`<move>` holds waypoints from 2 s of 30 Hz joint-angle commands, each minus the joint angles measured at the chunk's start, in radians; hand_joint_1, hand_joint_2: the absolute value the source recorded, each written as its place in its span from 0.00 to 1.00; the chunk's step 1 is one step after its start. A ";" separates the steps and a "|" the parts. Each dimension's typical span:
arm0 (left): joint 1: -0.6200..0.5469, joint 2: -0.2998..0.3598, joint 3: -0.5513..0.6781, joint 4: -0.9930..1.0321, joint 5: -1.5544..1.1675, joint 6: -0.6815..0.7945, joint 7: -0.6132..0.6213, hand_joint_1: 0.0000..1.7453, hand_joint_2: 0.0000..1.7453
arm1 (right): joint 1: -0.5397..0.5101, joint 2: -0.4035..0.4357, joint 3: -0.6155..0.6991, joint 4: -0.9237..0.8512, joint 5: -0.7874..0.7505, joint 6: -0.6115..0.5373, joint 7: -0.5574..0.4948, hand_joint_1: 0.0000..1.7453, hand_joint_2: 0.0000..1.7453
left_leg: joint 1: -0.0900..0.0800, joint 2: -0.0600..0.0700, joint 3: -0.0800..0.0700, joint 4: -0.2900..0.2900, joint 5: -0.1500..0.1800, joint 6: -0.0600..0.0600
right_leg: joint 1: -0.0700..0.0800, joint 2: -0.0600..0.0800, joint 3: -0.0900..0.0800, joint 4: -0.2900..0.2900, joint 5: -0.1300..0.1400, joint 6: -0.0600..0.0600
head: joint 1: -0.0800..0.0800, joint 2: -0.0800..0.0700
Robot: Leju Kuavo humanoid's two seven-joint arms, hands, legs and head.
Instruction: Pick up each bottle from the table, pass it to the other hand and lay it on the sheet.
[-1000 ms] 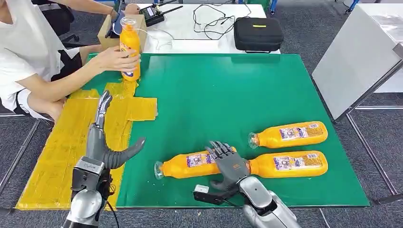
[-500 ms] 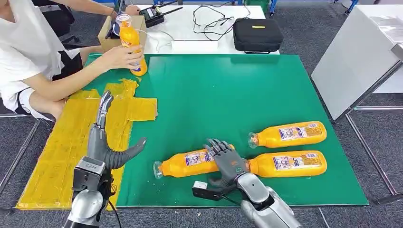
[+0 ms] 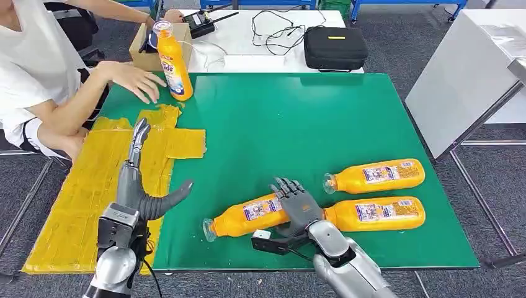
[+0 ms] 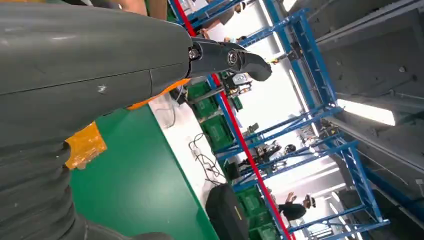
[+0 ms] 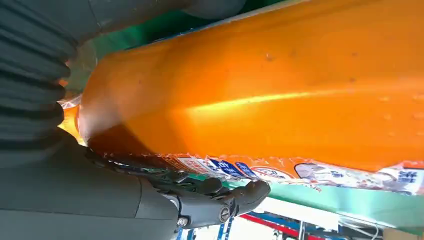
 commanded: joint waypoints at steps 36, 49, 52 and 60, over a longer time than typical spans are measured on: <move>-0.016 -0.005 -0.056 0.031 -0.039 -0.018 0.038 0.00 1.00 | 0.063 -0.007 -0.036 -0.049 0.023 -0.057 0.008 1.00 1.00 | 0.000 -0.001 0.000 0.000 -0.002 0.000 | 0.000 -0.003 0.013 0.000 -0.002 0.003 | 0.000 0.000; -0.011 -0.006 -0.053 0.026 -0.043 -0.020 0.040 0.00 1.00 | 0.081 0.002 -0.065 -0.076 0.026 -0.094 0.006 1.00 1.00 | 0.000 0.000 -0.001 0.000 -0.001 0.000 | 0.000 -0.002 0.011 0.000 -0.002 0.003 | 0.000 0.000; 0.000 -0.005 -0.050 0.010 -0.047 -0.027 0.043 0.00 1.00 | 0.124 0.027 -0.132 -0.167 0.017 -0.193 0.002 1.00 1.00 | 0.000 0.000 -0.002 0.000 -0.001 0.000 | 0.000 -0.002 0.009 0.000 -0.001 0.002 | 0.000 0.000; 0.002 0.001 -0.078 0.019 0.073 -0.145 0.064 0.00 1.00 | 0.246 0.156 -0.372 -0.482 -0.206 -0.559 -0.218 1.00 1.00 | 0.000 0.000 -0.008 0.001 -0.001 0.000 | 0.000 -0.002 0.005 0.001 -0.002 0.002 | 0.000 0.000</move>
